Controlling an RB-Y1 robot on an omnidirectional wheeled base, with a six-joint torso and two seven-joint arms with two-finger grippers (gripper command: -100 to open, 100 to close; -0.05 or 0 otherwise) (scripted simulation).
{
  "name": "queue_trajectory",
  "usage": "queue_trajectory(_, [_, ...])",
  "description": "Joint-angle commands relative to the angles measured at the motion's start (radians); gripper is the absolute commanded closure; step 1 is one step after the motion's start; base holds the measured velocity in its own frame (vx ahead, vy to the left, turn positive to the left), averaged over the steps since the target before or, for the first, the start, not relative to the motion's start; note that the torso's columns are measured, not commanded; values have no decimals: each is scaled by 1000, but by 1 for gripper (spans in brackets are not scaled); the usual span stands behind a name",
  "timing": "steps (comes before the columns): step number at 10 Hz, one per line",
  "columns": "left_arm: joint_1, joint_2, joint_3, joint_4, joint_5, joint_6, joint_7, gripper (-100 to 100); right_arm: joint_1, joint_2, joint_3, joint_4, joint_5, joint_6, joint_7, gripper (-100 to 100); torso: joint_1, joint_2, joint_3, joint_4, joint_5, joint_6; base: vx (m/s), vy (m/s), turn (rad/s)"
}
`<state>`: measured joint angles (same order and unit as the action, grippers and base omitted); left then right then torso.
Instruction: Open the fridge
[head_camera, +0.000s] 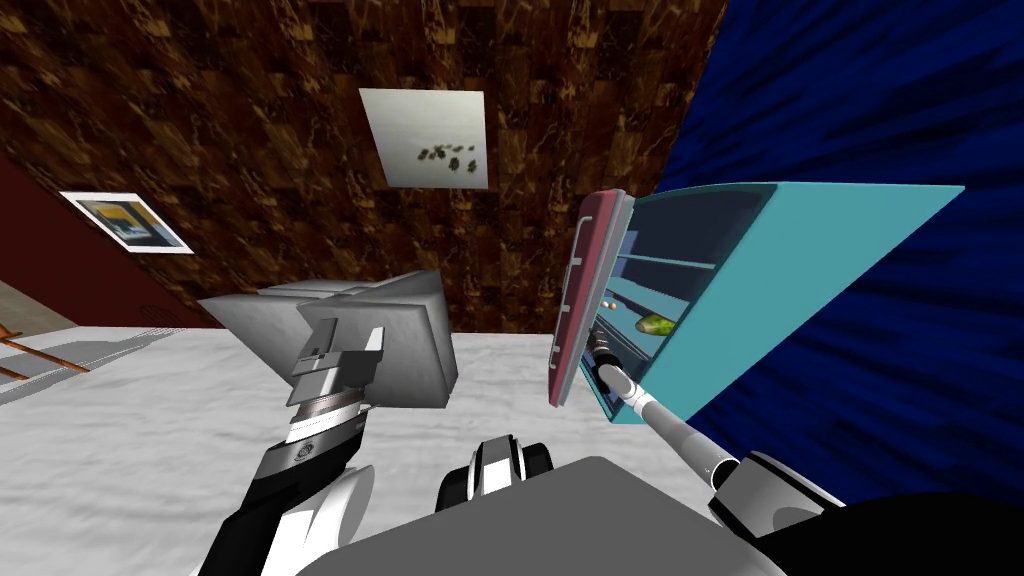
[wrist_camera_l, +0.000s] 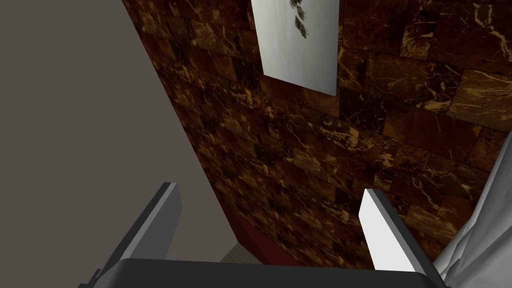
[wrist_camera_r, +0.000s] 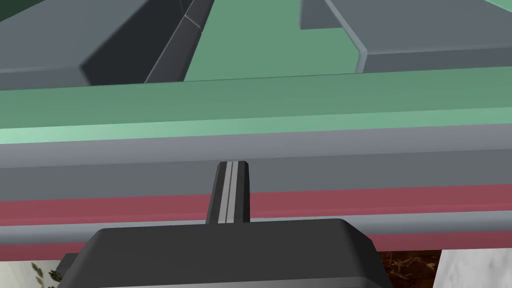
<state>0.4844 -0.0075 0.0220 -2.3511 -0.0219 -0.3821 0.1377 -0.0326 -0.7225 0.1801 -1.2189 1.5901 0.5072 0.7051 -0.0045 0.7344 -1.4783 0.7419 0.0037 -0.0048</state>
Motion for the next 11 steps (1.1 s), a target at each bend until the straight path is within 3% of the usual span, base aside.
queue_trajectory(1, [0,0,0,0,0,0,0,0,-18,-8,-45,31,-31,7,28,100,2,1,1,1,0,3,140,291,-59])
queue_trajectory(3, [0,0,0,0,0,0,0,0,-19,-7,-37,36,-24,6,18,100,4,3,2,-3,-2,4,75,168,-19])
queue_trajectory(4, [0,0,0,0,0,0,0,0,-34,-33,-56,53,-49,-25,30,-100,-3,7,4,-3,-5,5,82,135,-30])
queue_trajectory(11, [0,0,0,0,0,0,0,0,-80,-125,-119,111,-138,-134,69,-100,5,5,3,-3,-4,5,102,166,-31])
